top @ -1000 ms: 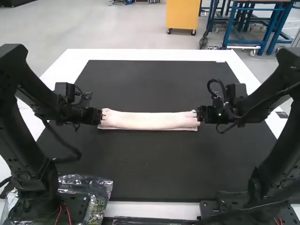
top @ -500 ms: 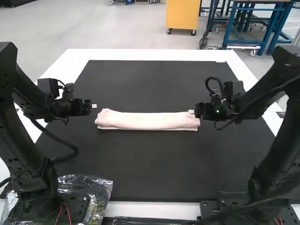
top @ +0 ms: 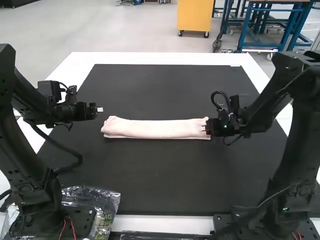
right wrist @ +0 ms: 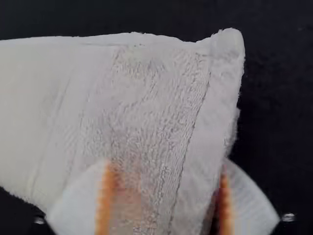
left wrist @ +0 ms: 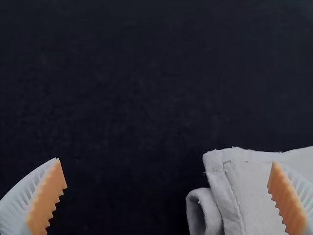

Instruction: Fold the towel.

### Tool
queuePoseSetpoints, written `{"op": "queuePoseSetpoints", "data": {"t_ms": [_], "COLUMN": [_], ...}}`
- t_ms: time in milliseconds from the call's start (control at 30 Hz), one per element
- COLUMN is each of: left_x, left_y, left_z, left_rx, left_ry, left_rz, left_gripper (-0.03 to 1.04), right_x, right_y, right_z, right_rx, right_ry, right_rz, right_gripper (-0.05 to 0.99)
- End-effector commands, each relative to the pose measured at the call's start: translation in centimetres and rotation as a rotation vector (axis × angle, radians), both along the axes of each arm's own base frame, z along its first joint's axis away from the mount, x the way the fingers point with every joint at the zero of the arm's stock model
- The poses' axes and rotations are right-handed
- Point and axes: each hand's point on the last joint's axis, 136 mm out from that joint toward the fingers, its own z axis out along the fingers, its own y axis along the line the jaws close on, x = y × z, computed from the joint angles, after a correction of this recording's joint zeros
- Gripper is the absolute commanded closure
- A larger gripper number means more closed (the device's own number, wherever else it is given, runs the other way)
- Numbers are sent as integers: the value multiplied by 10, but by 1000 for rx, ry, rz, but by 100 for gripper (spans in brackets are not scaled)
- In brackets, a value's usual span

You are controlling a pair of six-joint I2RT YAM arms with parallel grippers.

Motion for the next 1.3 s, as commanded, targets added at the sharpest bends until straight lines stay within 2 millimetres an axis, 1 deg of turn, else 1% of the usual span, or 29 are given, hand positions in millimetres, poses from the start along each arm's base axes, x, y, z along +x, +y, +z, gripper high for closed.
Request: {"op": "queuePoseSetpoints", "data": {"t_ms": [0, 67, 133, 267, 367, 433, 533, 600, 667, 733, 1000, 1067, 1167, 1267], "left_x": [5, 5, 5, 6, 6, 6, 7, 8, 8, 8, 10, 9, 8, 6], "left_y": [2, 2, 2, 2, 2, 2, 1, 0, 0, 1, 1, 1, 0, 0], "left_z": [15, 16, 15, 17, 17, 17, 19, 19, 19, 19, 23, 22, 20, 18], "left_rx": [-5, -6, -6, -5, -4, -2, 0, 1, 3, 12, 34, 38, 48, 51], "left_ry": [-42, -46, -43, -49, -48, -49, -55, -56, -57, -60, -85, -85, -85, -85], "left_rz": [-2, -6, -5, -5, -6, -8, -11, -14, -15, -18, -26, -29, -36, -37], "left_gripper": [4, 4, 4, 4, 4, 4, 4, 4, 4, 4, 4, 4, 4, 4], "right_x": [-15, -17, -14, 2, 13, 16, 17, 17, 17, 16, -5, -10, -16, -18], "right_y": [12, 6, -11, -61, -92, -102, -98, -90, -75, -51, 57, 81, 112, 136], "right_z": [-22, -28, -26, 1, 32, 51, 71, 82, 89, 94, 94, 93, 92, 89], "right_rx": [24, 20, 16, 17, 3, 12, 11, 19, 35, 54, 95, 100, 121, 124], "right_ry": [73, 93, 88, 39, -10, -36, -58, -64, -66, -66, -63, -66, -58, -53], "right_rz": [47, 34, -6, -110, -161, -169, -152, -131, -107, -62, 122, 160, 210, 246], "right_gripper": [95, 96, 96, 96, 96, 96, 96, 96, 96, 96, 96, 96, 96, 96]}}
